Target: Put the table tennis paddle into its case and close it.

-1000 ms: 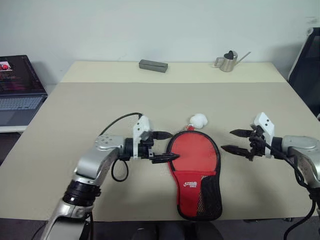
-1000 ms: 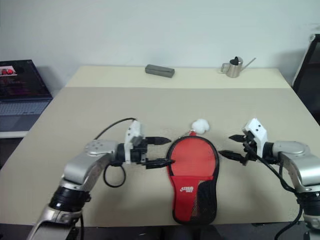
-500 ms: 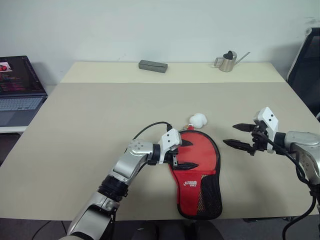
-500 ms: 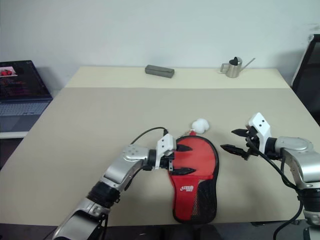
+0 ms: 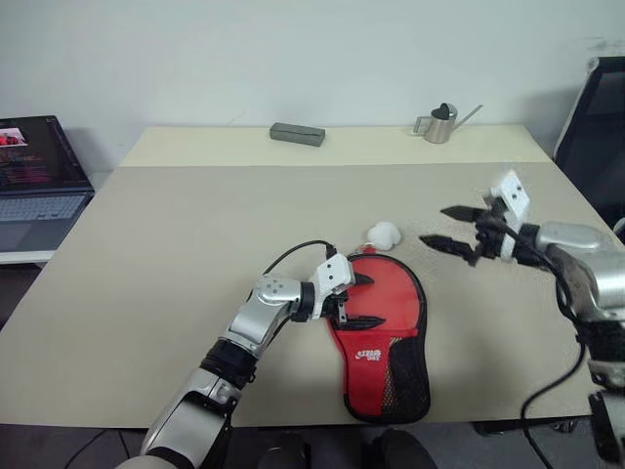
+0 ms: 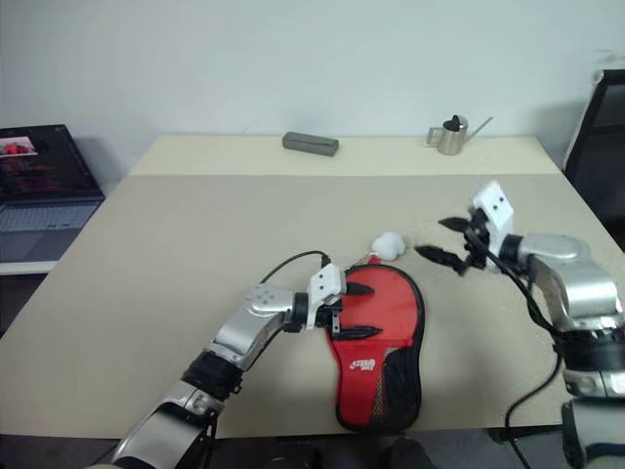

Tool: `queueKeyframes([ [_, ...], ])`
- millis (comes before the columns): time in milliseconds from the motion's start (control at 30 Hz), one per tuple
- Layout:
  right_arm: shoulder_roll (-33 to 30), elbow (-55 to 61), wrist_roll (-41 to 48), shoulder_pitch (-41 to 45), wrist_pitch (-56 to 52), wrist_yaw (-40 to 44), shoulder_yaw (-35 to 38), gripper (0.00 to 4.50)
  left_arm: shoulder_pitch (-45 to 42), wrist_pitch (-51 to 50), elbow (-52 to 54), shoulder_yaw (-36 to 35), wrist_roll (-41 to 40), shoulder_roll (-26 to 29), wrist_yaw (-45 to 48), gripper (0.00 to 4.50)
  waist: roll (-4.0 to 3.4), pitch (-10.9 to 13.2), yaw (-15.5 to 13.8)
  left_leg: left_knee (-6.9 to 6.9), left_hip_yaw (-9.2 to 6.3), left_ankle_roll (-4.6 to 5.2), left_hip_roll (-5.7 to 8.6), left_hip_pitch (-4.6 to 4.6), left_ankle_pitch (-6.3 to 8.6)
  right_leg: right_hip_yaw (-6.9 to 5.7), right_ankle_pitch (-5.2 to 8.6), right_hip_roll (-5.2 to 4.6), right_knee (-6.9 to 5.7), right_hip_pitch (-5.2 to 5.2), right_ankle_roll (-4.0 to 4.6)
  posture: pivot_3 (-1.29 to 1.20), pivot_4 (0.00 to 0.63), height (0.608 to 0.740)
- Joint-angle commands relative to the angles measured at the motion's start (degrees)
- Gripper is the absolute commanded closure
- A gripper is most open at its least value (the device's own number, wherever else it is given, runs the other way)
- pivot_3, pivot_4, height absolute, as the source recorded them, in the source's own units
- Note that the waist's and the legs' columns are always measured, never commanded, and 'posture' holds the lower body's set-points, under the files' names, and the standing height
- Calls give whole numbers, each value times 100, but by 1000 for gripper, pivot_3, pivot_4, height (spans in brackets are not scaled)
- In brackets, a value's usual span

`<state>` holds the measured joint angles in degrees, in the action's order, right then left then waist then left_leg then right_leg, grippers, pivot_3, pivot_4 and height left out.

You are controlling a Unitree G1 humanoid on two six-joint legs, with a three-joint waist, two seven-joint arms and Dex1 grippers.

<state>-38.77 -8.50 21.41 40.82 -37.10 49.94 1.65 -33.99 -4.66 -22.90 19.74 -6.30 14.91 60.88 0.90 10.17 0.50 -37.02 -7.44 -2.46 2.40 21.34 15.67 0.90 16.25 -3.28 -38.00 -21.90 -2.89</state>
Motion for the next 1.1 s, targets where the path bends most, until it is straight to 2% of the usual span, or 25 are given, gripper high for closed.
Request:
queueKeyframes([
  [33,354,-692,-153,708,-306,-493,-15,0,167,-36,-304,167,199,-57,2,19,-5,-3,2,0,0,0,0,-10,0,1,-1,0,-1,8,1,0,150,740],
  [267,1338,-2241,-716,1532,73,-1195,-265,0,213,-35,-231,252,244,-156,37,19,-19,-13,-17,3,-1,-6,1,-21,-4,5,0,-1,4,18,2,0,150,740],
  [467,1781,-3230,-1016,1802,559,-1477,-265,0,253,-38,-146,261,269,-167,54,19,-26,-17,-21,2,-1,-7,4,-20,-4,5,-1,-2,3,17,2,0,150,740],
  [733,2038,-3862,-1323,1852,1005,-1629,-323,0,250,-34,-116,239,277,-168,41,19,-35,-22,-2,4,-1,-5,3,-21,-3,5,0,-1,2,16,2,0,150,740],
  [1100,2170,-4086,-1547,1816,1082,-1564,-310,0,249,-52,-110,227,288,-144,20,19,-46,-29,7,4,-1,-6,3,-21,-4,6,0,-1,1,16,2,0,150,740],
])
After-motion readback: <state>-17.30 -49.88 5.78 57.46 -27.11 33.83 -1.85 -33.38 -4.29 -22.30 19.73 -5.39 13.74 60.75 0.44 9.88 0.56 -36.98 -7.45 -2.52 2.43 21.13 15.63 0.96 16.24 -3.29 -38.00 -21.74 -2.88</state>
